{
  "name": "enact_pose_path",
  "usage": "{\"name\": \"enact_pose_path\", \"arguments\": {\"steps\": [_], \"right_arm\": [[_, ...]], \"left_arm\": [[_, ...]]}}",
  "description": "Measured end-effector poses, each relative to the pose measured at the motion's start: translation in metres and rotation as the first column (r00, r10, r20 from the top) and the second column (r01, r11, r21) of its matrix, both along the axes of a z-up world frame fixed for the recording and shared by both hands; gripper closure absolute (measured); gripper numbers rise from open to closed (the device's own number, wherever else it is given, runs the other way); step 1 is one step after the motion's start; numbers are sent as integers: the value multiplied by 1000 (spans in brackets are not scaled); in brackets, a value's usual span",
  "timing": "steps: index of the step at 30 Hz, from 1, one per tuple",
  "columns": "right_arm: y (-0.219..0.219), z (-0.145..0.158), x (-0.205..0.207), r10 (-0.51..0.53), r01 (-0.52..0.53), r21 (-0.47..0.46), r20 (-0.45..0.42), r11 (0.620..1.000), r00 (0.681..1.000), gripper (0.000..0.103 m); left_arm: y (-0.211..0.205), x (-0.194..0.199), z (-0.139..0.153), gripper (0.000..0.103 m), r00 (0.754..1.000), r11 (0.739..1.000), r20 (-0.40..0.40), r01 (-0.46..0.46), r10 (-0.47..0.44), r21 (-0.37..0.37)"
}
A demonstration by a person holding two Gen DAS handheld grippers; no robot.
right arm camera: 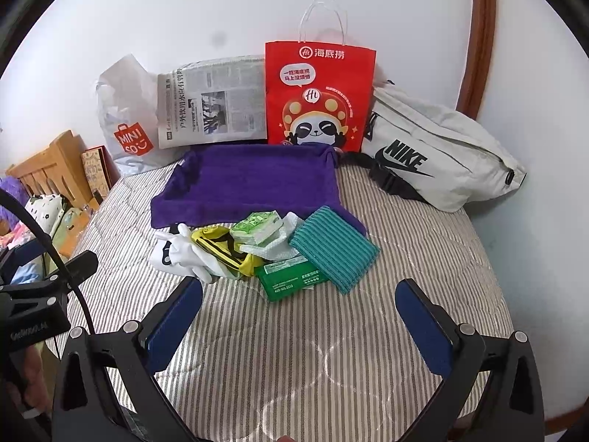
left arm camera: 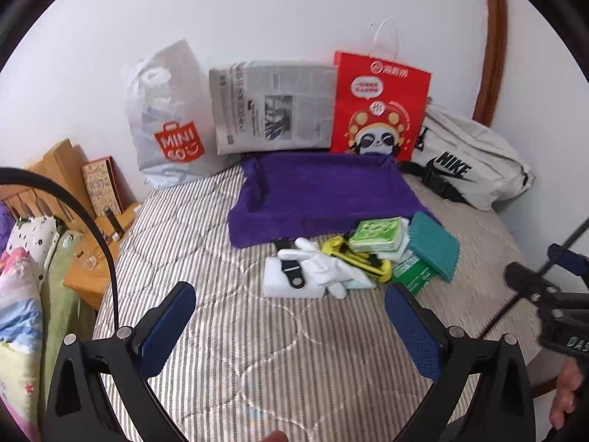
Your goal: Organize soft objects
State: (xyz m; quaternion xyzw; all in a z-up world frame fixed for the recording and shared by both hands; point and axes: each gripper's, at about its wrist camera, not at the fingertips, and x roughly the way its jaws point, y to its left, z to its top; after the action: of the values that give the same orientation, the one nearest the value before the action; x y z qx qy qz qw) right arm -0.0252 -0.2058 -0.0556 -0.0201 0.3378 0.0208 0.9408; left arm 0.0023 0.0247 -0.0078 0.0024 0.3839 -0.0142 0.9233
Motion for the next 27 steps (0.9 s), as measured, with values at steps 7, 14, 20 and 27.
{"name": "enact_pose_path", "arguments": {"steps": [7, 14, 20, 27], "right_arm": [[-7, -18, 18, -7, 8, 13, -46, 1000, 999, 0], [-11, -43, 41, -12, 14, 18, -114, 1000, 993, 0], [-16, -68, 61, -25, 31, 29, -180, 999, 983, 0], [-22, -93, 82, -53, 62, 29, -240, 998, 969, 0]], "left_arm": [[25, 32, -42, 0, 995, 999, -93, -38, 36, -23], [21, 60, -93, 0, 989, 1000, -148, 2, -6, -30], [8, 86, -129, 0, 986, 999, -163, 37, -40, -22], [4, 103, -152, 0, 983, 997, -172, 57, -64, -45]]}}
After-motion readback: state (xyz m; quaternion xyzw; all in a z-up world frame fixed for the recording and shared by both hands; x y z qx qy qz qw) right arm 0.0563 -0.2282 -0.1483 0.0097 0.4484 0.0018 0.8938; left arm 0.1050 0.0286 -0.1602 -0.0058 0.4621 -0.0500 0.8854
